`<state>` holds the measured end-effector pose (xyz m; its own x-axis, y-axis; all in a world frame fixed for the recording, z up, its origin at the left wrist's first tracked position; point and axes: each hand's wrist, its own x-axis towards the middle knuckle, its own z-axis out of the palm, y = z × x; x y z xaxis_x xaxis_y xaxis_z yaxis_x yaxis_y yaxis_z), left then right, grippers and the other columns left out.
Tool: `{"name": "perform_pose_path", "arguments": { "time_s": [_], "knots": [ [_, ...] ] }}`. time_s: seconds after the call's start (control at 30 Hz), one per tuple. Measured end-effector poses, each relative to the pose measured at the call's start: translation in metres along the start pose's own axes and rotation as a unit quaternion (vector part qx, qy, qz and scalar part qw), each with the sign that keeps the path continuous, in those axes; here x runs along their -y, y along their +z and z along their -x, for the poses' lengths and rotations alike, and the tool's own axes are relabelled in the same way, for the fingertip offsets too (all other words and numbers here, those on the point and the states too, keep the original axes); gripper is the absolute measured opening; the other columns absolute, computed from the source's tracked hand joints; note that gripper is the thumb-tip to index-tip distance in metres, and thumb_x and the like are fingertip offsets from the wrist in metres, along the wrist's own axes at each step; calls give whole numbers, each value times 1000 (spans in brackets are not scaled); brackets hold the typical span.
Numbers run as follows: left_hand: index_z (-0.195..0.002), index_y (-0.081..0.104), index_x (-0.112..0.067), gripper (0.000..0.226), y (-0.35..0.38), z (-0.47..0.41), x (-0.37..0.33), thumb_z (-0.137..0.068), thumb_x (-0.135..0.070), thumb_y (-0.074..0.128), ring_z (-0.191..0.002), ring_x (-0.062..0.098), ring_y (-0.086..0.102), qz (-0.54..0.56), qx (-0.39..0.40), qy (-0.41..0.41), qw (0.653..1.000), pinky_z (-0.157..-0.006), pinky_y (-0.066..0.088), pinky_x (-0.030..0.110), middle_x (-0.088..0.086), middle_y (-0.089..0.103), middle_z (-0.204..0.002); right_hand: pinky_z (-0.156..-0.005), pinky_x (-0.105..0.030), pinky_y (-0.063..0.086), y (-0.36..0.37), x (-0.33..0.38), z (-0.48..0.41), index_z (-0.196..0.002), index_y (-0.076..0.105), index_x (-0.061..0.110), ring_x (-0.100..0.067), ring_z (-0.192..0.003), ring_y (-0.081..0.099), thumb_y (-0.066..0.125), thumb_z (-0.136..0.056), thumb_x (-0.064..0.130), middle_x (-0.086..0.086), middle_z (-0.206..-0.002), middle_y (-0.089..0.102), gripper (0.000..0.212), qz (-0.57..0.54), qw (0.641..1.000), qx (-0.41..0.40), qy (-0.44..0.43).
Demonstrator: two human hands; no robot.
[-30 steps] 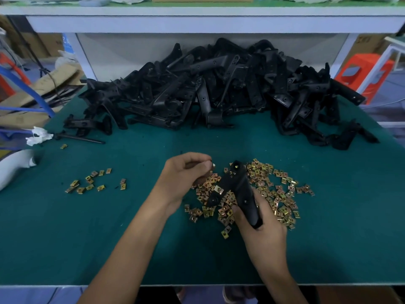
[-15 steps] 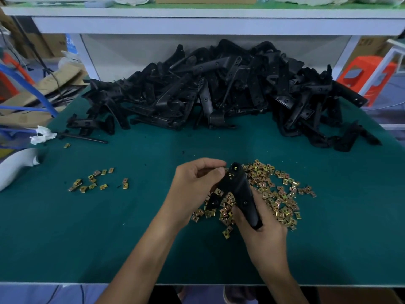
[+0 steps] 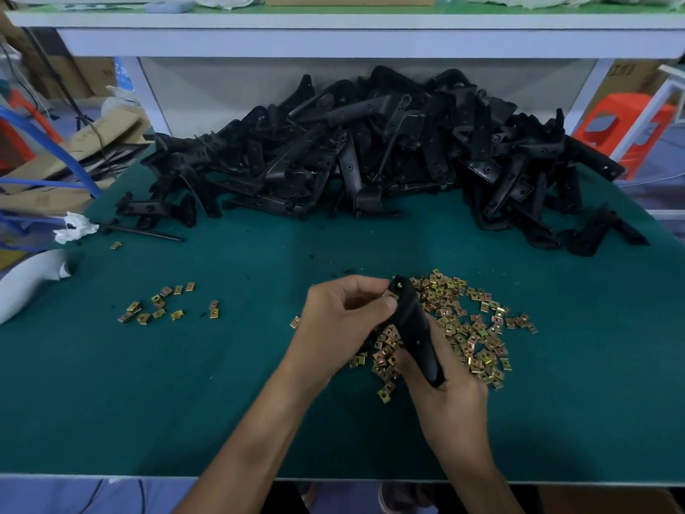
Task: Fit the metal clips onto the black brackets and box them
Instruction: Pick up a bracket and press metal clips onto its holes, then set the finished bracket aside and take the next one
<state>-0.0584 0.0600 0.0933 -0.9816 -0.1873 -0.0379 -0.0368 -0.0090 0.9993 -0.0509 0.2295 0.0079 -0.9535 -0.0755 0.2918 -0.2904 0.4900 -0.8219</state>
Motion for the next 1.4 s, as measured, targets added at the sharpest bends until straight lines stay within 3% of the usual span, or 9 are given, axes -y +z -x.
{"name": "perform_pose_path", "arguments": {
  "time_s": [0.13, 0.3, 0.5, 0.63, 0.87, 0.93, 1.03, 1.2, 1.4],
  "knots": [
    [-119, 66, -32, 42, 17, 10, 7, -81, -22, 82, -93, 1, 69, -96, -26, 34, 994, -83, 55, 21, -15, 75, -100, -57, -24, 54, -1, -1, 1, -136, 41, 67, 2, -63, 66, 62, -92, 50, 22, -85, 71, 51, -4, 1000, 1, -5],
    [-102, 70, -32, 23, 24, 14, 7, -82, -35, 80, -88, -4, 67, -186, -117, 90, 971, -79, 56, 25, -23, 72, -92, -62, -20, 54, -1, 3, 3, -137, 45, 63, 8, -71, 67, 58, -87, 61, 29, -90, 69, 52, -20, 1000, -6, -1],
    [-105, 70, -32, 23, 25, 15, 5, -84, -37, 79, -94, 0, 67, -198, -121, 103, 967, -84, 57, 34, -18, 72, -96, -62, -12, 52, -2, 6, 4, -131, 38, 73, 9, -78, 68, 56, -94, 55, 36, -93, 67, 44, -34, 999, -5, 18],
    [-114, 70, -33, 29, 26, 14, 5, -86, -38, 76, -101, 0, 65, -220, -96, 117, 964, -90, 55, 34, -20, 71, -103, -54, -11, 46, -3, 7, 5, -123, 40, 75, 1, -70, 66, 54, -97, 46, 23, -85, 68, 42, -71, 996, -14, 43],
    [-136, 58, -42, 41, 42, 15, -1, -97, -32, 66, -116, -5, 57, -271, 34, 200, 941, -95, 49, 20, -25, 64, -122, -66, -48, 60, -23, 11, 23, -125, 47, 65, -14, -75, 70, 53, -88, 62, 8, -88, 69, 38, -162, 979, -54, 108],
    [-137, 54, -46, 40, 57, 18, -1, -100, -34, 62, -121, -8, 54, -270, 98, 215, 933, -96, 48, 17, -29, 60, -128, -71, -46, 62, -34, 7, 40, -123, 48, 62, -18, -82, 72, 58, -86, 53, 6, -92, 72, 39, -197, 967, -69, 147],
    [-135, 55, -51, 36, 92, 28, 3, -101, -39, 58, -124, -13, 49, -278, 200, 248, 906, -99, 42, 12, -36, 54, -130, -74, -50, 56, -57, 1, 72, -121, 51, 55, -37, -85, 70, 61, -84, 35, -15, -88, 72, 43, -235, 946, -111, 193],
    [-141, 29, -67, 51, 158, 66, 12, -98, -56, 53, -133, -23, 26, -294, 354, 286, 841, -104, 20, 0, -54, 29, -137, -77, -25, 53, -98, -11, 143, -126, 55, 24, -22, -91, 73, 60, -84, 16, -9, -99, 77, 43, -250, 898, -243, 268],
    [-136, 24, -77, 57, 171, 84, 17, -87, -61, 50, -127, -34, 18, -267, 383, 252, 847, -100, 19, -4, -64, 21, -132, -76, -39, 59, -214, -45, 177, -107, 64, 49, -14, -89, 72, 62, -99, 19, 9, -97, 75, 31, -192, 821, -415, 341]
  ]
}}
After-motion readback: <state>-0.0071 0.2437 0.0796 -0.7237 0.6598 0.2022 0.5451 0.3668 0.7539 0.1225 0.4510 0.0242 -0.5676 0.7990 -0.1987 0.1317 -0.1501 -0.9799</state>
